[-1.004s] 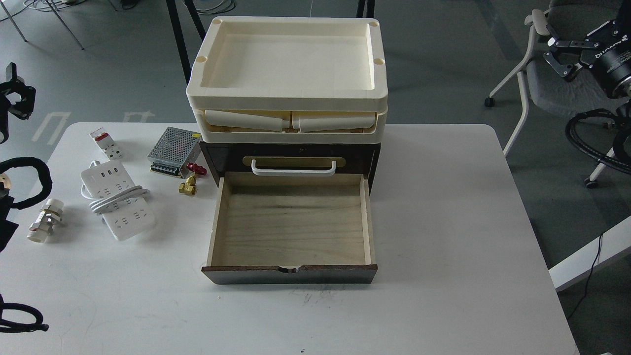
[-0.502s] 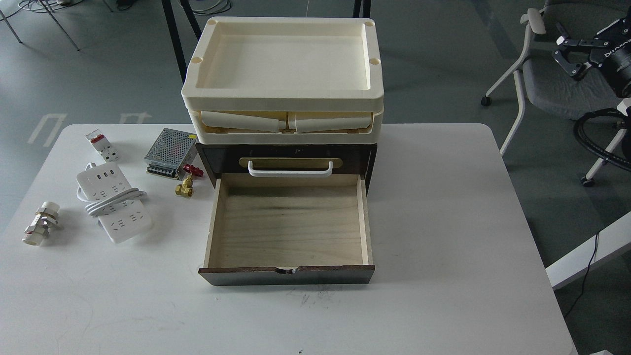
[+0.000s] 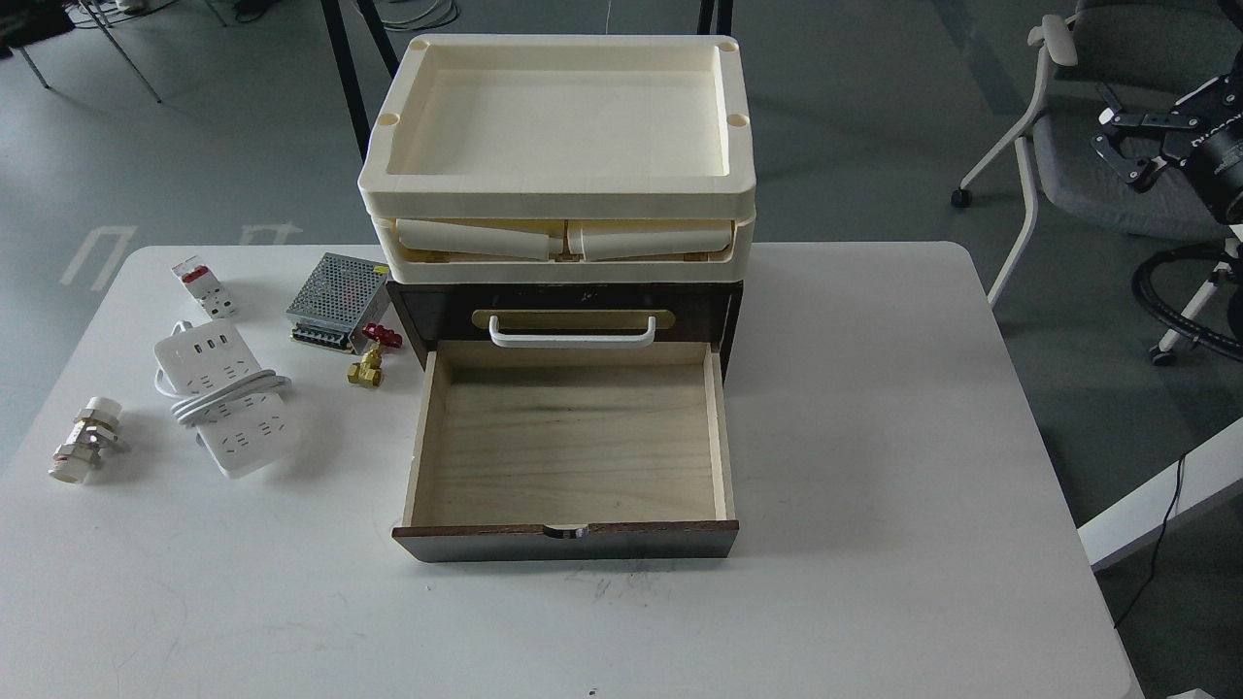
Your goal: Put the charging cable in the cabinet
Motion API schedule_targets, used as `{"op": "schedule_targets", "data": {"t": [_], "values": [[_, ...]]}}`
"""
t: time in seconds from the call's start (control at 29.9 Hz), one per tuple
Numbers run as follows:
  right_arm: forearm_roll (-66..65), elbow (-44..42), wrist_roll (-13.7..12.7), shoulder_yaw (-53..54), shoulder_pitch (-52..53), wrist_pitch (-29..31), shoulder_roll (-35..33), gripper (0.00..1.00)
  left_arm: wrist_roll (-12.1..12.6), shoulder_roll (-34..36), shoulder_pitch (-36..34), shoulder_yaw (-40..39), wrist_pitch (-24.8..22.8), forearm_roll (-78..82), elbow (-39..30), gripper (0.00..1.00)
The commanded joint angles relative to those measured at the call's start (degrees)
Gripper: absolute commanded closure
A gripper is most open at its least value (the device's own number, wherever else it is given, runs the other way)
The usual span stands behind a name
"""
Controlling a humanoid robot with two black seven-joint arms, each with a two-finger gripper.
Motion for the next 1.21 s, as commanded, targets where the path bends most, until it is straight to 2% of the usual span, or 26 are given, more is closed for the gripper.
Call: {"op": "schedule_targets", "data": {"t": [0.0, 0.07, 0.17, 0.3, 0.44, 0.54, 0.67, 0.9, 1.17], "values": [[-0.01, -0.66, 0.00, -0.08, -0.73, 0.00, -0.12, 0.00, 0.00, 0.07, 0.45, 9.03, 0.00, 11.68, 0.02, 0.00], [-0.01, -0.67, 0.00, -0.08, -1.26, 0.00, -0.12, 0.00, 0.00, -0.63, 0.19, 11.68, 0.00, 14.24, 0.63, 0.00], [-0.01, -0.67, 0.00, -0.08, -1.61, 0.00, -0.12, 0.00, 0.00, -6.23, -0.43, 12.21, 0.00, 22.38, 2.82, 0.00], [-0.01, -0.93, 0.00, 0.01, -1.87, 0.00, -0.20, 0.00, 0.00, -14.06, -2.80, 12.74, 0.00, 37.69, 11.51, 0.00], [-0.01, -1.28, 0.00, 0.01, -2.23, 0.00, -0.29, 0.00, 0.00, -20.13, -3.07, 12.83, 0.00, 38.35, 18.55, 0.00], [-0.01, -1.54, 0.00, 0.01, -2.58, 0.00, -0.29, 0.00, 0.00, -21.81, -3.24, 13.61, 0.00, 38.35, 19.88, 0.00], [0.08, -1.54, 0.00, 0.01, -2.67, 0.00, -0.20, 0.00, 0.00, -23.74, -4.38, 18.36, 0.23, 38.35, 22.16, 0.00], [0.08, -1.54, 0.00, -0.08, -2.67, 0.00, -0.12, 0.00, 0.00, -28.84, -8.95, 27.41, 6.98, 38.35, 32.09, 0.01], [-0.01, -1.63, 0.00, 0.01, -3.46, 0.00, -0.20, 0.00, 0.00, -33.06, -9.22, 29.70, 12.87, 38.35, 40.53, 0.03]]}}
